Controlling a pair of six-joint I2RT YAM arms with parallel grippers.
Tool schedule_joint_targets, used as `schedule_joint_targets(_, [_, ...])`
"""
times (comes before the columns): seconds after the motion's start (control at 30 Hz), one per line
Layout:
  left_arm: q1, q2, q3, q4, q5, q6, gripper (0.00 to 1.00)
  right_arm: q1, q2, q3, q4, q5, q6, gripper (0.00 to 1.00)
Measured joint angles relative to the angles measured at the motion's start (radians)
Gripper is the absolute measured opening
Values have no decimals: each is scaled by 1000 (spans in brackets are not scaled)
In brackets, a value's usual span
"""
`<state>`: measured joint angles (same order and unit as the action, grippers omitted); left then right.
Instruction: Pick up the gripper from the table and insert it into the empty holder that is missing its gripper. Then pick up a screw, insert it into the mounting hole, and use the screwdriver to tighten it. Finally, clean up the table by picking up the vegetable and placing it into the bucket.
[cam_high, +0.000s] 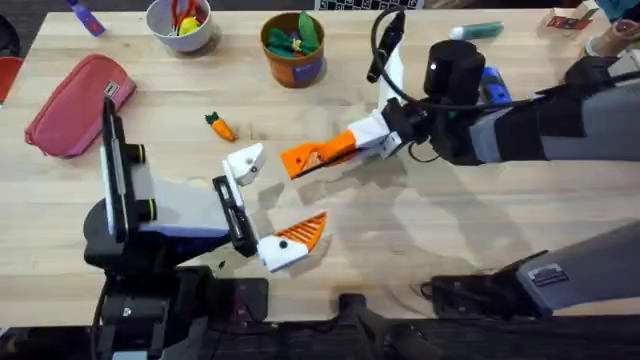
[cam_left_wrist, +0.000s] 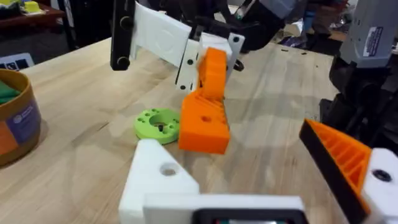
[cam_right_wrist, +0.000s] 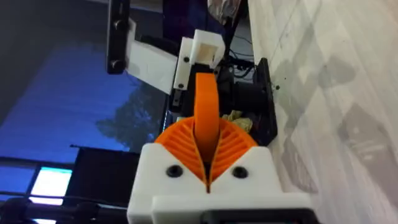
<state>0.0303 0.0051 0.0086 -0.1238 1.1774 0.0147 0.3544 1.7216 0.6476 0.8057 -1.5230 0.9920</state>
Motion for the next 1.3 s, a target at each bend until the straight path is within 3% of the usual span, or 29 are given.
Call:
schedule_joint_targets(0.97, [0, 0, 0, 0, 0, 0, 986, 90, 11, 15, 53, 0, 84, 9])
schedule_joint_targets(1.3, [0, 0, 0, 0, 0, 0, 985, 120, 76, 64, 50, 0, 120, 9])
